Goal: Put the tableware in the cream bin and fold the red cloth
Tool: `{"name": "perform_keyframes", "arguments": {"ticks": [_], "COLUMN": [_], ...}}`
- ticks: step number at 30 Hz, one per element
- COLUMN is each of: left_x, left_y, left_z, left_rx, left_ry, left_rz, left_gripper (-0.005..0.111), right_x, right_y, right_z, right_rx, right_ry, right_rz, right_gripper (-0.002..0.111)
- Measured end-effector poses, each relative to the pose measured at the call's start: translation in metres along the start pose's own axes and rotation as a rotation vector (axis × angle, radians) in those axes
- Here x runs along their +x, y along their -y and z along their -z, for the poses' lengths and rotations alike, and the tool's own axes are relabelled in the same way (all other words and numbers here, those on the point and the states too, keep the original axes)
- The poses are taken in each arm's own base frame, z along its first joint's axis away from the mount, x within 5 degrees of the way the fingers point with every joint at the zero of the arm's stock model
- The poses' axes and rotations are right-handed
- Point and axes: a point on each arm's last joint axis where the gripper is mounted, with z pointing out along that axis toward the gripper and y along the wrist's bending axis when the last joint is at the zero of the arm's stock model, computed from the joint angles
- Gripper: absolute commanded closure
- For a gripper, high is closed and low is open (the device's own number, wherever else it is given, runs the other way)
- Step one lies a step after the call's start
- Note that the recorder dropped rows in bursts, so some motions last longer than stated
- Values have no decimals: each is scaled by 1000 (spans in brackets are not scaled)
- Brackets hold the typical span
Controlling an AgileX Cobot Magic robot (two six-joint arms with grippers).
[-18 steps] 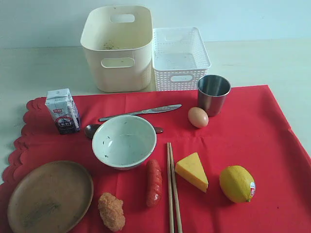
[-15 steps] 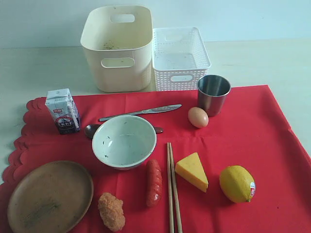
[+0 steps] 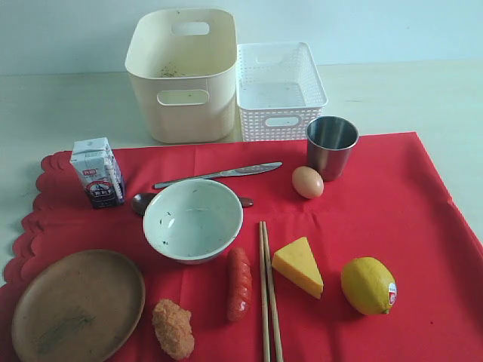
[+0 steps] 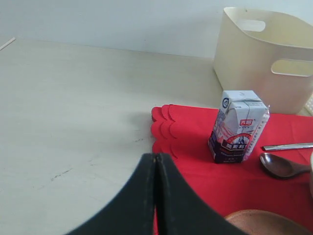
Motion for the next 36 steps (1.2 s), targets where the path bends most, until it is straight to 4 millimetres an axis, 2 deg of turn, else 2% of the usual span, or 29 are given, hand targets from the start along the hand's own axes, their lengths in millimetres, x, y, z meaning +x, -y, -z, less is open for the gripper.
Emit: {"name": "perform_keyframes", "arguments": {"ticks": [18,23,36], "left_x": [0,0,0], "left_y": [0,0,0], "left_z": [0,0,0], "left_rx": [0,0,0], "left_ry": [0,0,0], "left_rz": [0,0,0], "left_gripper": [107,107,107], "right_x": [0,2,-30], "right_y": [0,0,0], "right_z": [0,-5,-12], "right_rx": [0,-1,-1], "right_ry": [0,-75,-122], "right_rz": [0,0,0], "right_gripper": [108,108,108]}}
